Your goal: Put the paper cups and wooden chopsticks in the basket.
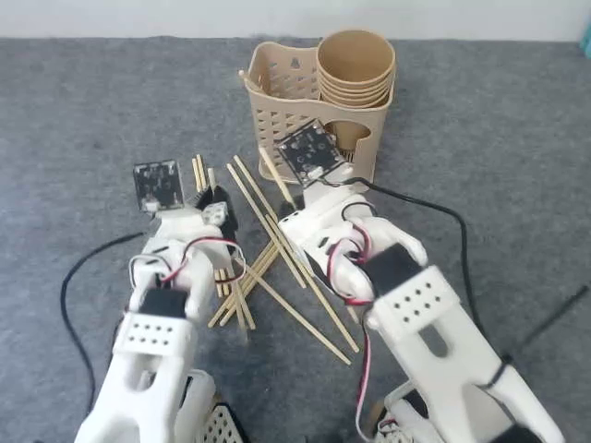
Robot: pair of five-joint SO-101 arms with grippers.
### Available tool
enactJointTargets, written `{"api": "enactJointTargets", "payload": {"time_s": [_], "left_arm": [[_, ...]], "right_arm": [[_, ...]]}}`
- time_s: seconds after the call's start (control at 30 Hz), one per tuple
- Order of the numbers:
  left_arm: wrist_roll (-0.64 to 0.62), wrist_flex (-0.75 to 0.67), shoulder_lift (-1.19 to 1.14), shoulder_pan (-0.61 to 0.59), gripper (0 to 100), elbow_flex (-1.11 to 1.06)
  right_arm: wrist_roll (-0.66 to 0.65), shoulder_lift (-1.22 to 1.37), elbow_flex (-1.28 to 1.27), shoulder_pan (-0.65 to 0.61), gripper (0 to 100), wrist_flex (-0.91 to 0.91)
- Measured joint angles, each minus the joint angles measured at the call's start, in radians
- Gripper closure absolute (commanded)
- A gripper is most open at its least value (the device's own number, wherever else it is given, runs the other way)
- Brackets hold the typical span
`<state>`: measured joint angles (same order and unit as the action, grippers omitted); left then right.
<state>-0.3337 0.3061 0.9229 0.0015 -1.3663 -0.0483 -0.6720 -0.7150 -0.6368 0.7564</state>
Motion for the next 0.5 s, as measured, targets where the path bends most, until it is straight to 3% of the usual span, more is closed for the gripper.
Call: {"api": "enactJointTargets", "payload": {"time_s": [0.27,0.5], "left_arm": [[0.129,-0.241,0.041,-0.058,99,-0.137],[0.170,-0.262,0.041,-0.060,99,-0.141]], "right_arm": [[0.002,-0.044,0.000,0.018,99.1,-0.302],[0.002,-0.023,0.000,0.017,99.1,-0.701]]}}
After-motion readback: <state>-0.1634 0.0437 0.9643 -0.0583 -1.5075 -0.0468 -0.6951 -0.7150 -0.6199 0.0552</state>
